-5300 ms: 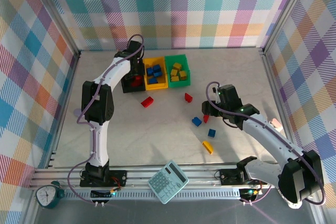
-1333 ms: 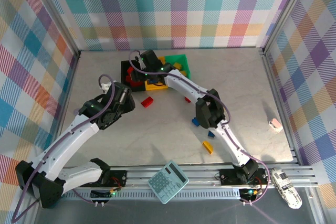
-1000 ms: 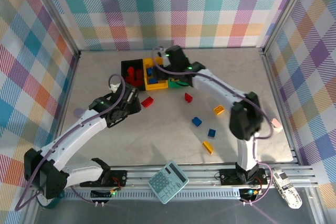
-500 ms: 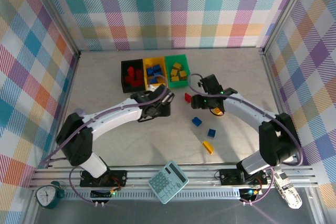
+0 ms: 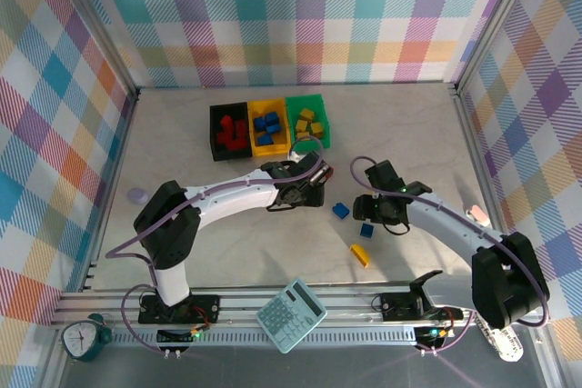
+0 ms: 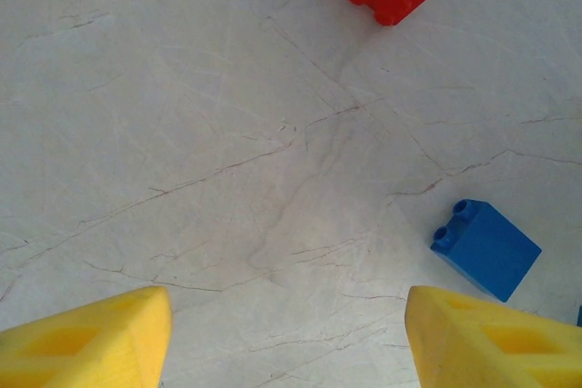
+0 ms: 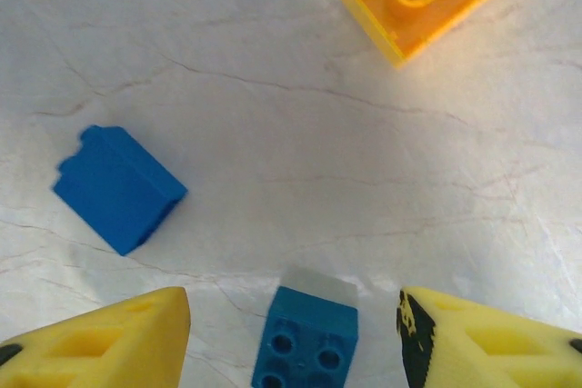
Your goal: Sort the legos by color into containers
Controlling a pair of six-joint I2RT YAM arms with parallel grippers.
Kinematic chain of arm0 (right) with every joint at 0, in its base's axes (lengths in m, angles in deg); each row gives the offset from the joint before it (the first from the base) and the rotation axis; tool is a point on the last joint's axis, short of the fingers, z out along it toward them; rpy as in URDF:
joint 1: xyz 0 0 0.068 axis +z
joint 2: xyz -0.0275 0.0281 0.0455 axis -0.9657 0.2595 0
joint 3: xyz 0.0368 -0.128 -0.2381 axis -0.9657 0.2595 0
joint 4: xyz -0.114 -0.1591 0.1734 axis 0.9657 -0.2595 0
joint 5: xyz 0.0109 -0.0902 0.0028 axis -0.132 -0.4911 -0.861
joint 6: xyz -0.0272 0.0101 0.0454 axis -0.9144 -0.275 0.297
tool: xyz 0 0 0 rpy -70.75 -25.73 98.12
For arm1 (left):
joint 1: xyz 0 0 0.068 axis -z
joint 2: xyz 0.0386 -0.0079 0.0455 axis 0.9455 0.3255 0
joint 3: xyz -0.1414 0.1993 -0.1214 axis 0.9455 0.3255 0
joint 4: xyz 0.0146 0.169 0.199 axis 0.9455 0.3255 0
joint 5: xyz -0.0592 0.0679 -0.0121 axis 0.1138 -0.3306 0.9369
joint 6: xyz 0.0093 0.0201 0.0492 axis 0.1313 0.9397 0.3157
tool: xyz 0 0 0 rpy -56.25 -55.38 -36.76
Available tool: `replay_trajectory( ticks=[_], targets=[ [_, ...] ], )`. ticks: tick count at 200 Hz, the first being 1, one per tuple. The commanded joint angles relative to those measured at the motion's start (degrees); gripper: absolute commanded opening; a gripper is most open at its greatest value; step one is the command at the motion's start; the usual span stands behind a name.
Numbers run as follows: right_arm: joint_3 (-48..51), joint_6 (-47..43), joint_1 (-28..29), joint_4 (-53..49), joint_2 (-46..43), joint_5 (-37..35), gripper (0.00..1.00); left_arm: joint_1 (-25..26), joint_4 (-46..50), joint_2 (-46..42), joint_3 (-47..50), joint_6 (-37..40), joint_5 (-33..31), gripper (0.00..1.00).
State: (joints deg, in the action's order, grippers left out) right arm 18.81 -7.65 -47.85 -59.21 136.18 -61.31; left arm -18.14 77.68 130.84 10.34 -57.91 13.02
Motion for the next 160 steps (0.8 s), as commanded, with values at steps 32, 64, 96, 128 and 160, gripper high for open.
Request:
replay_trajectory(
  ticks=[32, 64, 96, 128, 160],
  targets=[
    [2.21, 5.28, 3.49, -1.02, 0.60, -2.09, 0.59, 0.58, -0.07, -0.98, -0.55, -0.97, -0.38, 0.68],
    [2.35, 6.99, 6.03, -0.94, 2.95, -2.76, 0.57, 0.57, 0.73, -1.39, -0.48, -0.69, -1.66, 0.68],
    [1.59, 7.75, 7.08, -2.02, 4.49, -4.24, 0.54, 0.53, 0.93, -2.59, 0.58, -0.66, -2.79, 0.68],
    [1.43, 7.70, 7.16, -2.12, 5.08, -4.38, 0.48, 0.49, 1.67, -4.51, 1.77, -0.03, -4.79, 0.69],
    [1.19, 7.25, 7.23, -1.86, 5.60, -3.86, 0.40, -0.51, 1.46, -7.66, 4.71, -0.18, -5.63, 0.69]
  ],
)
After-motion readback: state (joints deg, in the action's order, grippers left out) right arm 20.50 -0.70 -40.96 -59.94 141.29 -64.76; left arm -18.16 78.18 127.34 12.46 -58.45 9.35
